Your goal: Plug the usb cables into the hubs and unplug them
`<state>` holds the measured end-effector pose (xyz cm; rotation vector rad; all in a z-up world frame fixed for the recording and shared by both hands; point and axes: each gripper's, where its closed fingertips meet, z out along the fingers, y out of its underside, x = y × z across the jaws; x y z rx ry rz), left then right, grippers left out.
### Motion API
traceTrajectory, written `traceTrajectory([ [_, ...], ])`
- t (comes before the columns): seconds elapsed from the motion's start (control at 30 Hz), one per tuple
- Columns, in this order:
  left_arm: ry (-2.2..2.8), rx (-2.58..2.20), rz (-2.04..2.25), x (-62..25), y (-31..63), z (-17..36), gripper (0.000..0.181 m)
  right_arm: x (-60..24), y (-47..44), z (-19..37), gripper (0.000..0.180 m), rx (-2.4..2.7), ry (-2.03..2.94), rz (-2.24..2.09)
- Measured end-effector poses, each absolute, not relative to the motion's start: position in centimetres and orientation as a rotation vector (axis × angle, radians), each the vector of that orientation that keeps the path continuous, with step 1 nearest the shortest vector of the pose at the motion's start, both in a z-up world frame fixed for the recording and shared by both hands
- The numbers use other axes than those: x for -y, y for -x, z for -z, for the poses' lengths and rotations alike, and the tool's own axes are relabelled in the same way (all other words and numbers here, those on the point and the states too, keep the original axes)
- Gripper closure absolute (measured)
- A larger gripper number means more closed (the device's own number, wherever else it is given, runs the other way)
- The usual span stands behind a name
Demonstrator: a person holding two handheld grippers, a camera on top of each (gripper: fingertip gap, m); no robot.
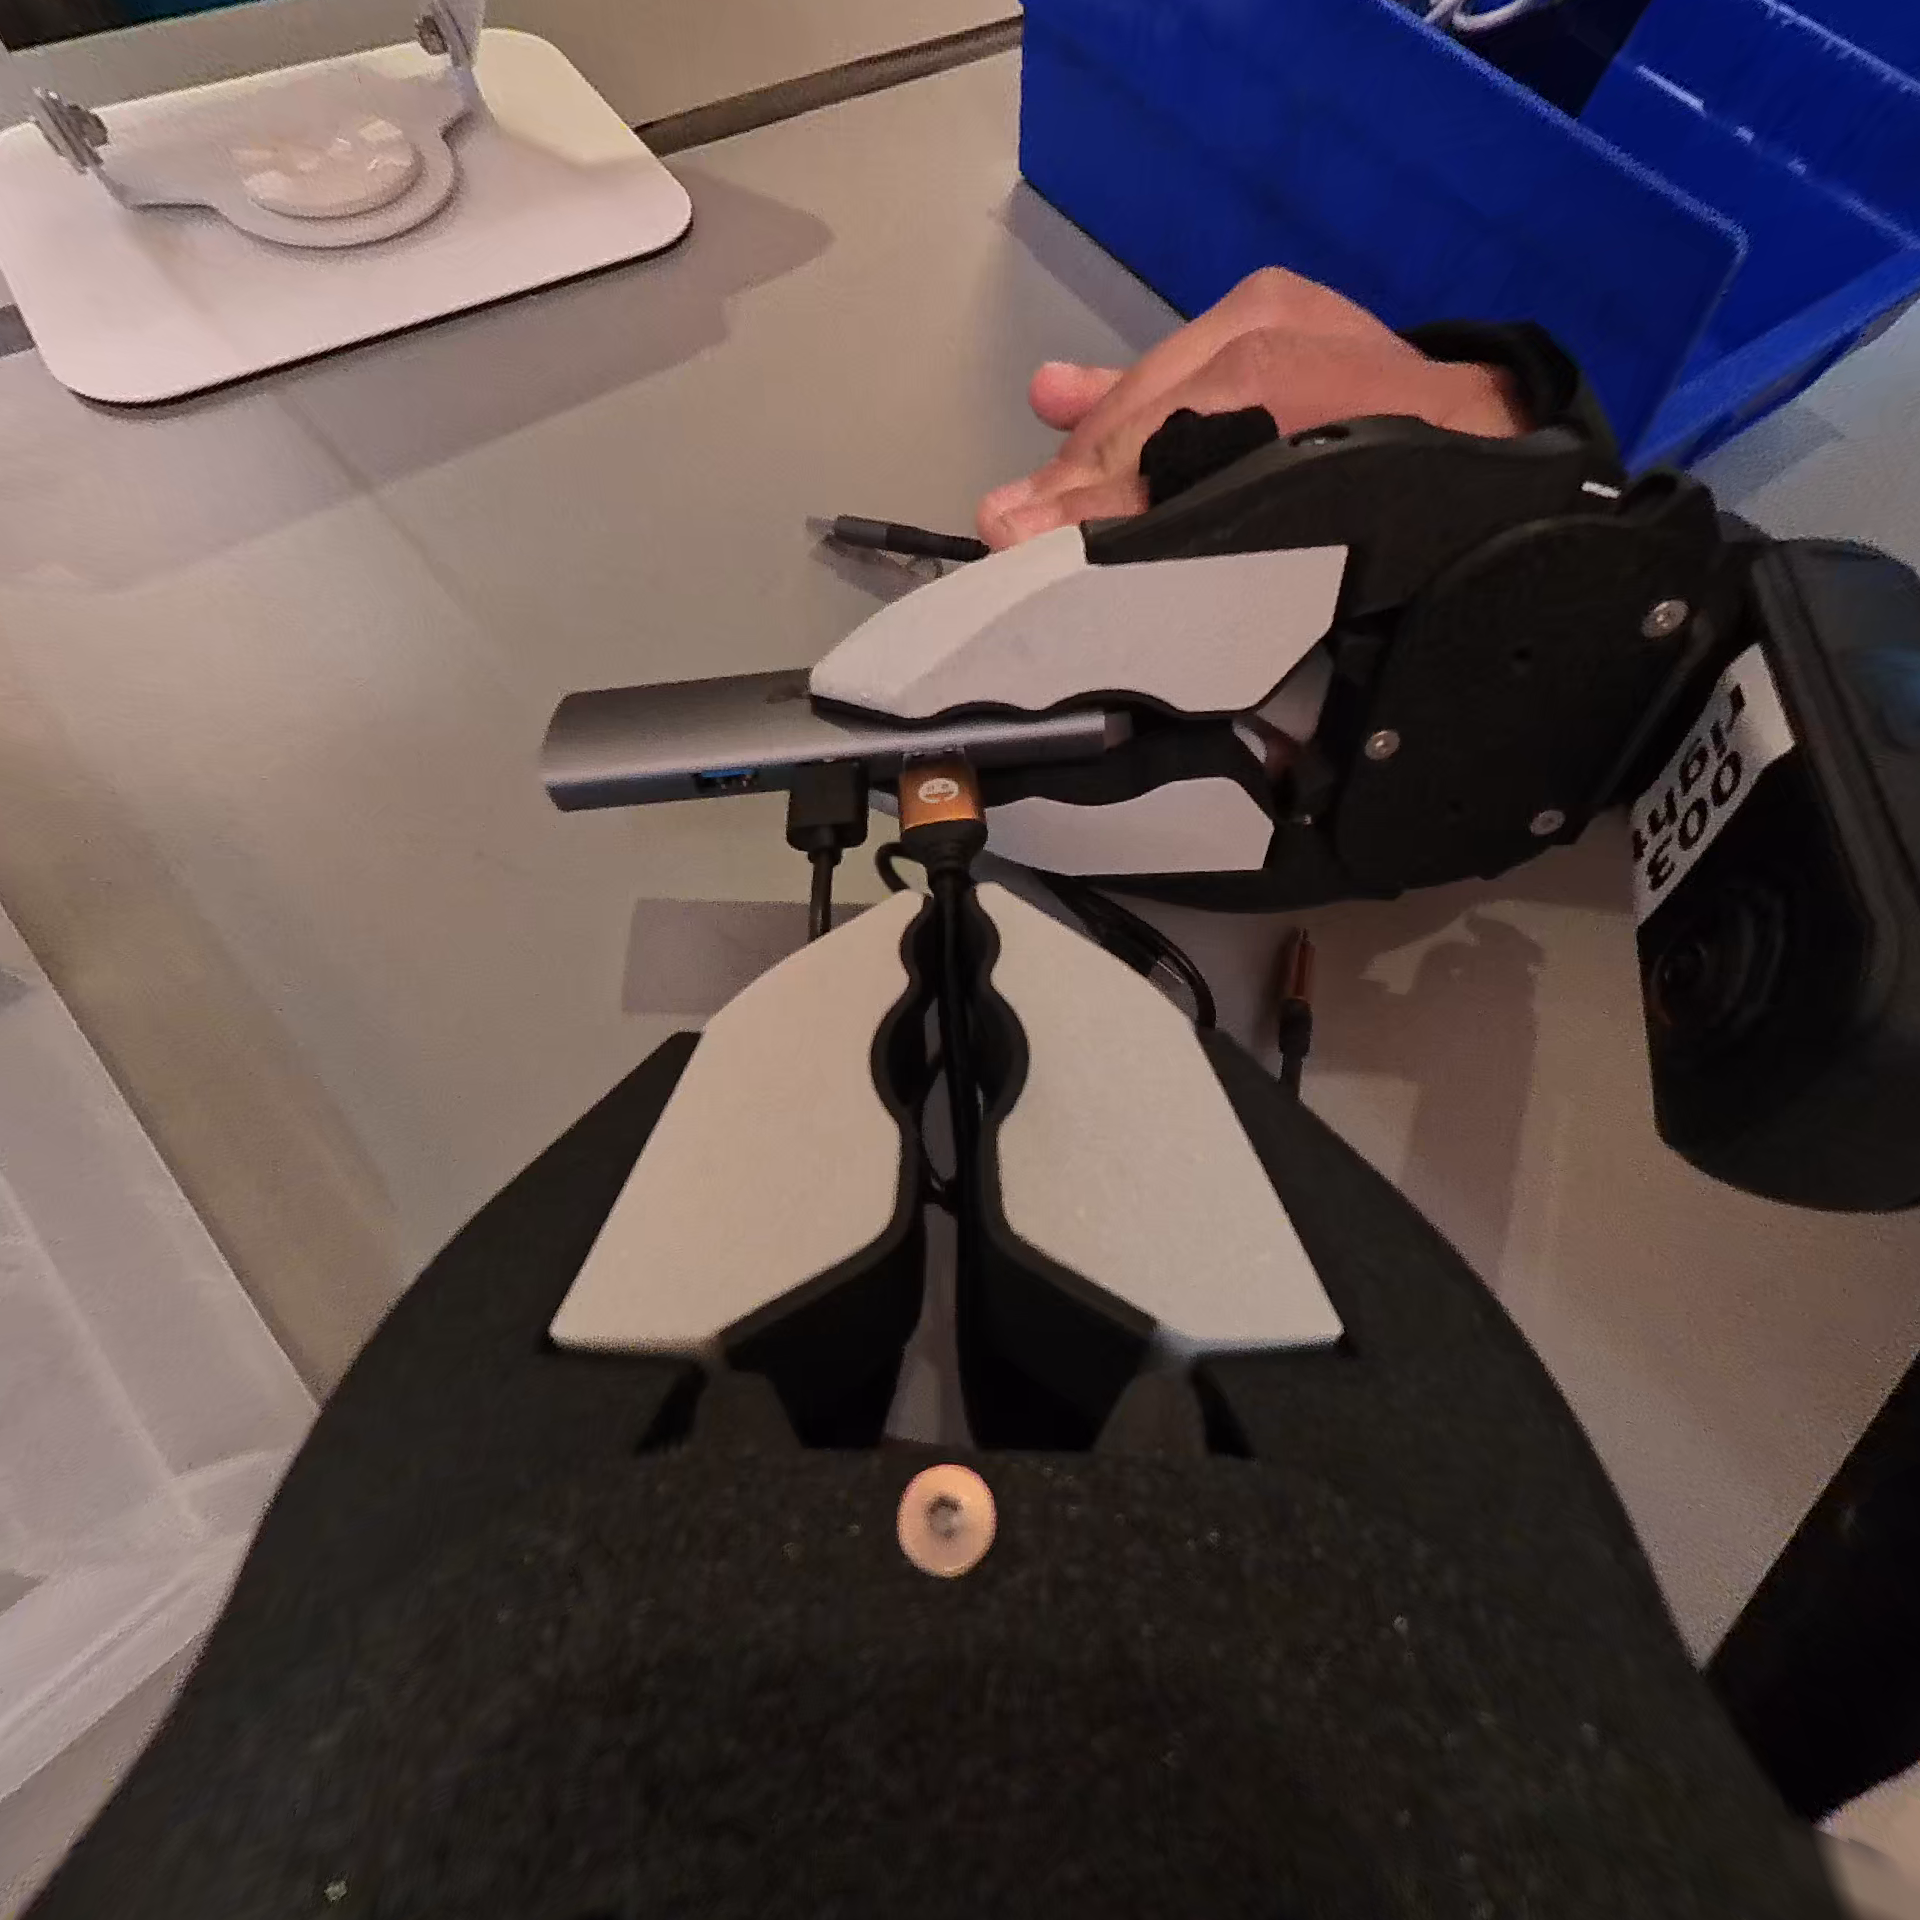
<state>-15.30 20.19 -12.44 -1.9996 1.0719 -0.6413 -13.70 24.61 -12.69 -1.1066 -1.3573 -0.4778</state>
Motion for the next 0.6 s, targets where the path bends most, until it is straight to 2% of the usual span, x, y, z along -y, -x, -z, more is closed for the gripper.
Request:
traceTrajectory([
  [0.23, 2.022, -1.030, 0.705, -20.5, 15.0, 13.6, 0.178, -24.7, 13.7, 11.7, 0.163, 1.286, 1.129, 0.465],
  [0.53, 1.946, -1.047, 0.675, -20.7, 14.4, 11.4, 0.178, -24.8, 13.3, 11.4, 0.163, 1.309, 1.103, 0.448],
  [0.57, 1.942, -1.052, 0.677, -20.5, 14.5, 10.7, 0.172, -24.9, 13.1, 11.0, 0.163, 1.312, 1.101, 0.448],
  [0.6, 1.917, -1.024, 0.693, -20.4, 14.8, 9.2, 0.153, -25.4, 12.3, 10.6, 0.163, 1.297, 1.138, 0.463],
])
